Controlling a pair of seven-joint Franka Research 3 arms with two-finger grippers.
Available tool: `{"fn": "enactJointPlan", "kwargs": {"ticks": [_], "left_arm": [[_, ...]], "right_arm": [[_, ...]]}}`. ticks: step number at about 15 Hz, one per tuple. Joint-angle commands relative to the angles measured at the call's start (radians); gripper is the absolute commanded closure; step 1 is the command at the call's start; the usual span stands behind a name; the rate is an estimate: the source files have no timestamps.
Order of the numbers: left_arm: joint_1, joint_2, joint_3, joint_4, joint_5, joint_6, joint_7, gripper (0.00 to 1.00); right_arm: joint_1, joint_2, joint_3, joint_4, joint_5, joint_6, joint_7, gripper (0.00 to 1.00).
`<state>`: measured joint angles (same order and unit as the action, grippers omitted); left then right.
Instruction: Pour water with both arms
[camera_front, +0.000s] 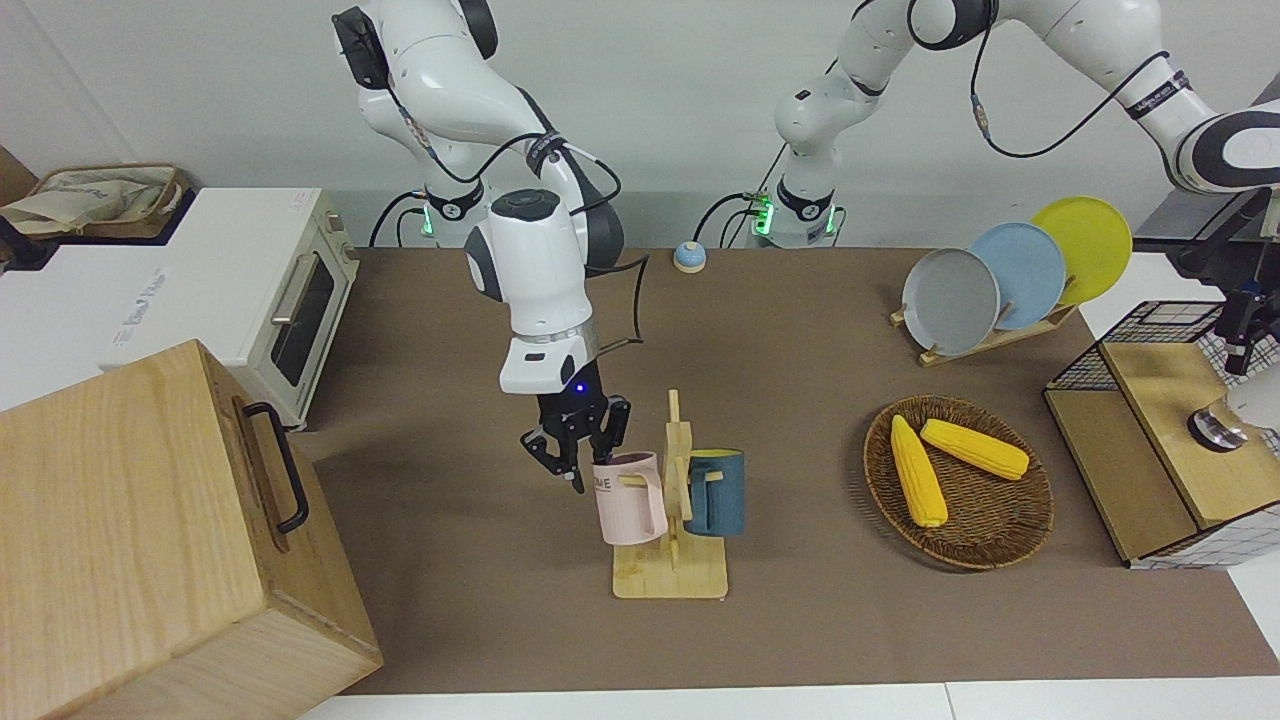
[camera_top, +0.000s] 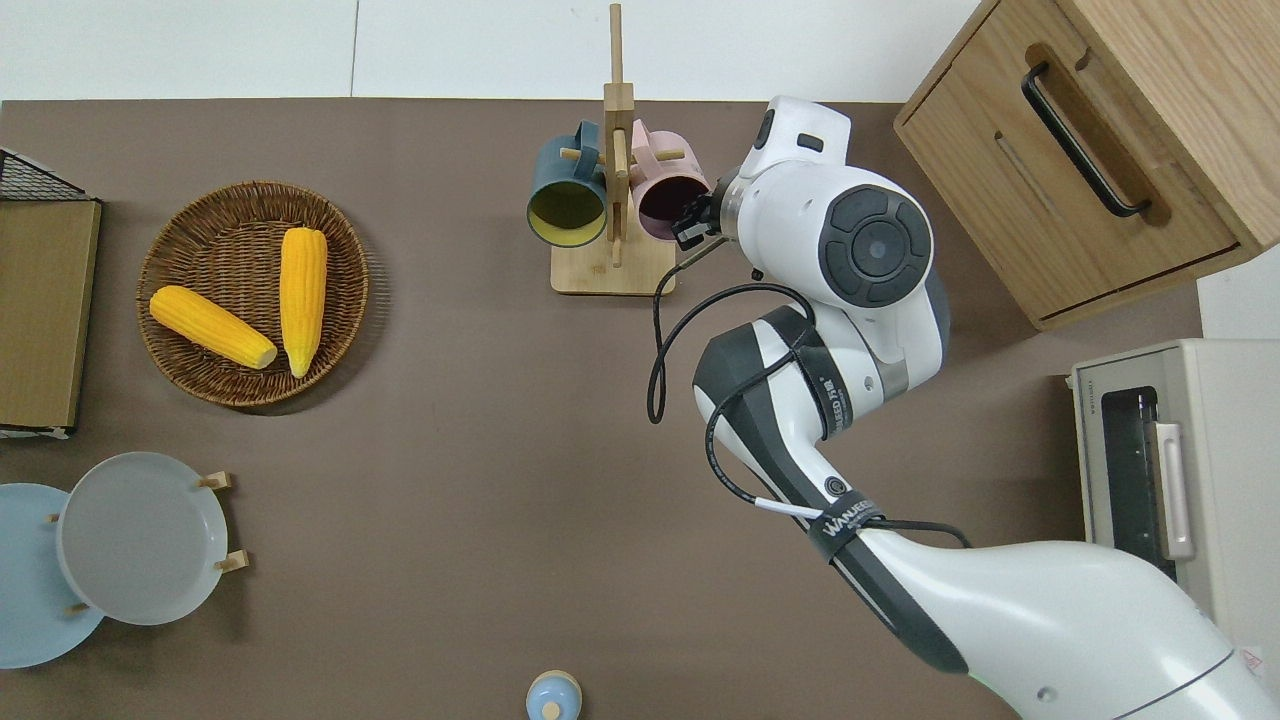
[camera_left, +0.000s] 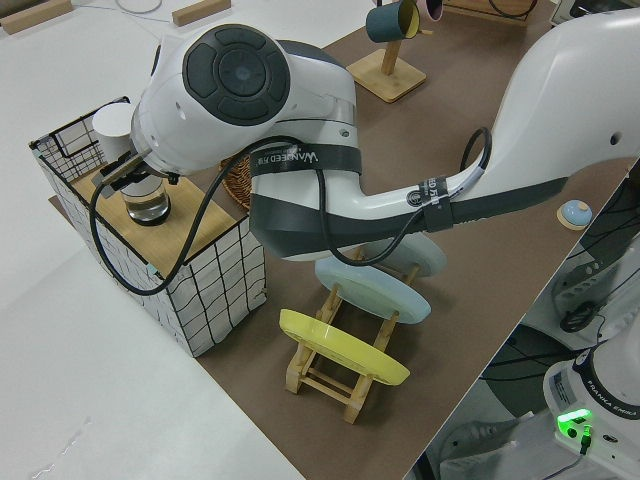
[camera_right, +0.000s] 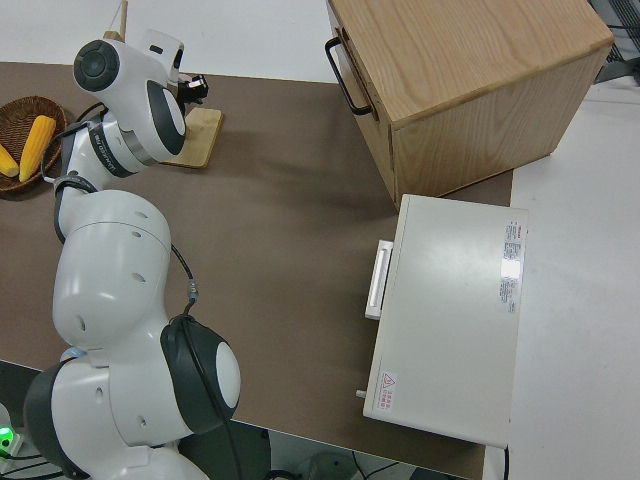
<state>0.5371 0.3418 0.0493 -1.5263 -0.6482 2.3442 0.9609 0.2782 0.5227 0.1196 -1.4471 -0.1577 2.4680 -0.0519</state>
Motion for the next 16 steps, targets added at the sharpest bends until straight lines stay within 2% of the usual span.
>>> {"fn": "enactJointPlan", "kwargs": {"ticks": [1,2,9,13,14,16], "left_arm": [[0.0,0.012,-0.008,0.0,-0.028,0.047,0.027,0.0],[-0.002,0.017,-0.009,0.003,-0.031,0.053,0.027,0.0],[-0.002,0.051,-0.034,0.011,-0.044,0.118,0.019,0.0],[0.001,0.066,-0.04,0.02,-0.048,0.132,0.019,0.03],[0.001,0.066,-0.042,0.021,-0.05,0.13,0.012,0.21],[0.001,0.068,-0.042,0.021,-0.048,0.13,0.009,0.69]], "right_arm": [[-0.005,0.019,0.009,0.02,-0.022,0.02,-0.025,0.968],[-0.005,0.019,0.009,0.02,-0.022,0.02,-0.025,1.0],[-0.025,0.003,0.008,0.022,-0.01,0.008,-0.02,1.0],[-0.05,-0.021,0.009,0.022,0.019,-0.038,-0.017,1.0],[-0.057,-0.029,0.008,0.022,0.033,-0.052,-0.017,1.0],[-0.077,-0.043,0.008,0.022,0.062,-0.072,-0.017,1.0]]}}
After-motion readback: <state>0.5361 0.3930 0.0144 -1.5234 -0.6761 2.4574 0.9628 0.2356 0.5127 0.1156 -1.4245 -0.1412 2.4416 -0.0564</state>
